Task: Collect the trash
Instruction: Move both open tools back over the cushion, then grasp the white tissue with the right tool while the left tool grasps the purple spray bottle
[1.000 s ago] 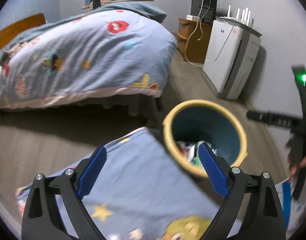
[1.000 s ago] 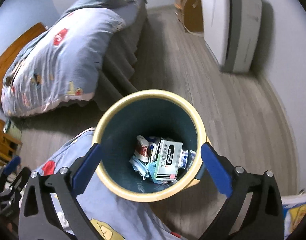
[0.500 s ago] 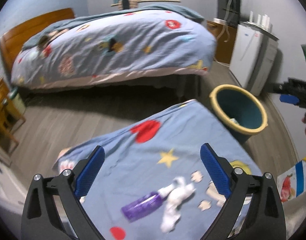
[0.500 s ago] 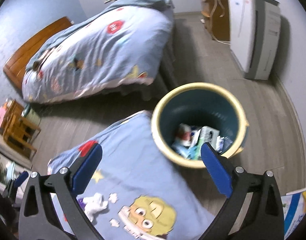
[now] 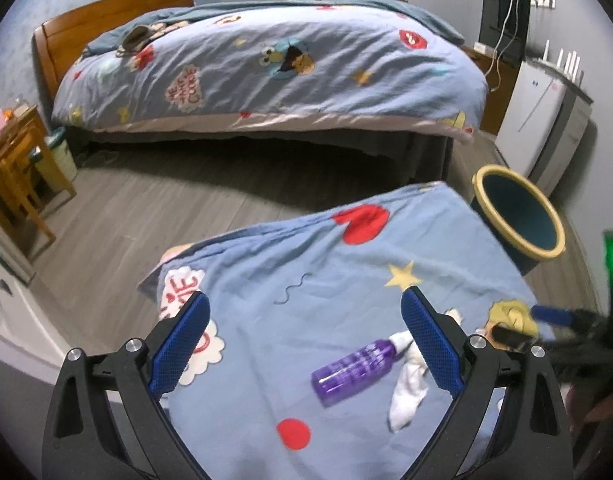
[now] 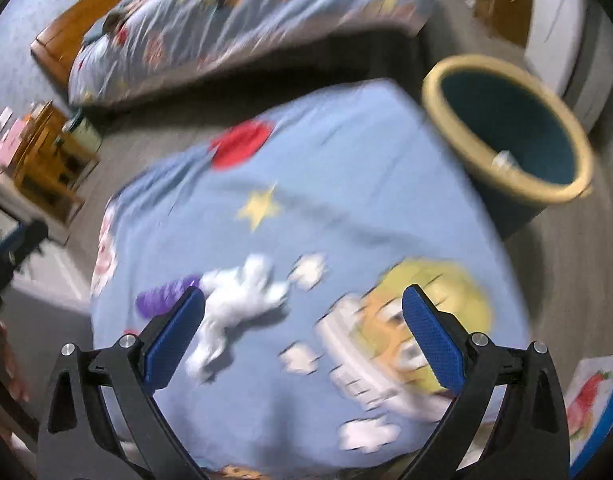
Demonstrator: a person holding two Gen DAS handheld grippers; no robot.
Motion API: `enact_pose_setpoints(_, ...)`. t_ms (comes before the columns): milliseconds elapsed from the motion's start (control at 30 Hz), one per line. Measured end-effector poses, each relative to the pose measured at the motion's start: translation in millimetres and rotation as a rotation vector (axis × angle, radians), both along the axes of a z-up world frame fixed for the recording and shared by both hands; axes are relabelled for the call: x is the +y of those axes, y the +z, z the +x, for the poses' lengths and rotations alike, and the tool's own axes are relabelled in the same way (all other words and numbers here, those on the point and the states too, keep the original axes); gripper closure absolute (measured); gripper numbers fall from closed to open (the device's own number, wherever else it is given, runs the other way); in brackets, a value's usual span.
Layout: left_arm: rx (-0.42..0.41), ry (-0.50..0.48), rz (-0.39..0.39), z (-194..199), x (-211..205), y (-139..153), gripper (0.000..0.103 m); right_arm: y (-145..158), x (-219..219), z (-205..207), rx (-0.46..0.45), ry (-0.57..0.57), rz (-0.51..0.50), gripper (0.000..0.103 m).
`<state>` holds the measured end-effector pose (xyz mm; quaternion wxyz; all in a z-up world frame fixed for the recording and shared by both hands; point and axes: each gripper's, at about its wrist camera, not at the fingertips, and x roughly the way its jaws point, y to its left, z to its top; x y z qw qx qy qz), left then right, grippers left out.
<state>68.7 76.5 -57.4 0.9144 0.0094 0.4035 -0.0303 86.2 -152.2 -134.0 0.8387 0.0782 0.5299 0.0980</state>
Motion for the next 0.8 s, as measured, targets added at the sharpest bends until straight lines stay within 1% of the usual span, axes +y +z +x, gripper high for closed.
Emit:
enact_pose_setpoints(100,0.012,-0.034,0.046,-2,0,-7,0.008,-18,16,-1,0.031,0.022,0.000,0.006)
enact_pose_setpoints(200,0.027,-0.054,0.067,-2,1,-13,0.008,-28,24,2,0.045,0.029,-0.004,0.009)
enact_pose_setpoints(267,0.042,-0.058,0.077,0,3,-17,0.008,-33,29,7,0.059,0.033,0.006,0.017)
enact_pose_setpoints(333,0.052,-0.056,0.085,2,6,-21,0.008,-41,31,10,0.080,0.031,0.032,0.023)
enact_pose_setpoints(400,0.058,-0.056,0.086,5,8,-23,0.008,-49,38,12,0.111,0.043,0.068,0.027)
enact_pose_setpoints(467,0.061,-0.055,0.079,9,10,-25,0.008,-53,49,14,0.121,0.085,0.059,0.032)
enact_pose_setpoints(533,0.067,-0.053,0.072,13,11,-28,0.008,-57,60,16,0.121,0.124,0.022,0.035)
enact_pose_setpoints(567,0.070,-0.052,0.070,15,12,-29,0.008,-60,63,18,0.124,0.134,0.004,0.040)
enact_pose_setpoints(600,0.074,-0.050,0.068,16,11,-30,0.008,-62,65,19,0.128,0.137,-0.011,0.042)
enact_pose_setpoints(633,0.079,-0.051,0.060,18,11,-32,0.008,-62,66,18,0.117,0.138,-0.025,0.047)
enact_pose_setpoints(667,0.084,-0.051,0.054,20,11,-34,0.008,-62,66,20,0.112,0.140,-0.048,0.058)
enact_pose_setpoints(700,0.090,-0.053,0.048,21,10,-35,0.008,-62,64,19,0.114,0.140,-0.061,0.064)
enact_pose_setpoints(767,0.102,-0.063,0.043,24,8,-39,0.008,-62,57,20,0.135,0.132,-0.055,0.082)
enact_pose_setpoints(800,0.108,-0.069,0.046,25,6,-41,0.008,-61,52,20,0.142,0.126,-0.059,0.083)
